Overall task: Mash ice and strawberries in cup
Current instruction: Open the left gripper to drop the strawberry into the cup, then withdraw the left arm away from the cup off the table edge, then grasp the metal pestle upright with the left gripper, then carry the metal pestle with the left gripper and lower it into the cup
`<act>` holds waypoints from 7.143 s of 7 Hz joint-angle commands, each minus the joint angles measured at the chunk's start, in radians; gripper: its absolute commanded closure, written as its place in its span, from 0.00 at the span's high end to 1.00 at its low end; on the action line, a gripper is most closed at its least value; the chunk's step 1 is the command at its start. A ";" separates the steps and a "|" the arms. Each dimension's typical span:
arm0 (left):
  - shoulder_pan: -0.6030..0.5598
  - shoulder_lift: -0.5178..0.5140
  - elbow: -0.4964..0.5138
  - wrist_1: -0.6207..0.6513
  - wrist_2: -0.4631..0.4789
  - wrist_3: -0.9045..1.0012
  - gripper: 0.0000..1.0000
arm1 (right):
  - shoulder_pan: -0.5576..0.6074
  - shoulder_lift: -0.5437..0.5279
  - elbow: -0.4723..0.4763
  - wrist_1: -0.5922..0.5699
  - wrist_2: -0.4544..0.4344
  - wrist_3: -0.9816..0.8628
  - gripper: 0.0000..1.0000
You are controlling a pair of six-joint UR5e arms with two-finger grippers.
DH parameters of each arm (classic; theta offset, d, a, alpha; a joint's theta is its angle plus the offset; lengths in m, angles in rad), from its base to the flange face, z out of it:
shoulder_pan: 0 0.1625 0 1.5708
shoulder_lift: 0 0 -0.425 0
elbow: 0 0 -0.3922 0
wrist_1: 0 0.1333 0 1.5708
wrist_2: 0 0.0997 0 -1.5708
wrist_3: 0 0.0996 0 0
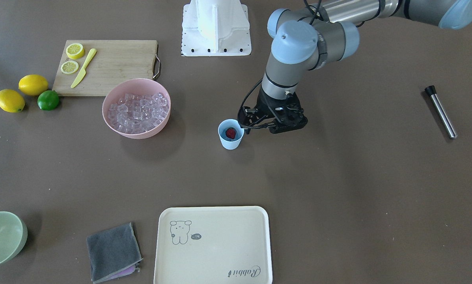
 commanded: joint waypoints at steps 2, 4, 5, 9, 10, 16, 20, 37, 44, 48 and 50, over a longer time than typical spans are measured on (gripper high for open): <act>-0.205 0.313 -0.050 -0.078 -0.080 0.358 0.98 | 0.000 0.005 -0.001 0.000 -0.001 0.000 0.99; -0.362 0.447 0.034 -0.230 -0.186 0.544 0.98 | 0.000 0.014 -0.008 0.000 -0.004 0.000 0.99; -0.461 0.515 0.063 -0.253 -0.190 0.593 0.98 | -0.002 0.024 -0.013 -0.002 -0.010 0.001 0.99; -0.548 0.684 0.228 -0.517 -0.240 0.755 0.98 | -0.002 0.025 -0.007 -0.005 -0.015 0.003 0.99; -0.548 0.701 0.262 -0.583 -0.248 0.732 0.98 | -0.002 0.028 -0.010 -0.005 -0.015 0.002 0.99; -0.484 0.758 0.395 -0.944 -0.246 0.484 0.98 | 0.011 -0.001 -0.007 0.001 -0.004 -0.002 0.99; -0.459 0.802 0.368 -0.959 -0.237 0.496 0.74 | 0.021 -0.002 -0.007 0.000 -0.005 -0.003 0.99; -0.467 0.327 0.111 -0.978 -0.231 0.159 0.00 | 0.049 0.005 -0.002 -0.008 -0.001 -0.015 0.99; 0.054 0.129 -0.041 -0.883 0.532 0.334 0.00 | 0.049 -0.001 -0.007 -0.009 -0.002 -0.015 0.99; 0.199 0.115 -0.029 -1.084 0.663 0.552 0.00 | 0.048 -0.001 -0.011 -0.008 -0.005 -0.017 0.99; 0.200 0.109 0.113 -1.347 0.657 0.612 0.00 | 0.048 -0.004 -0.011 -0.008 -0.010 -0.017 0.99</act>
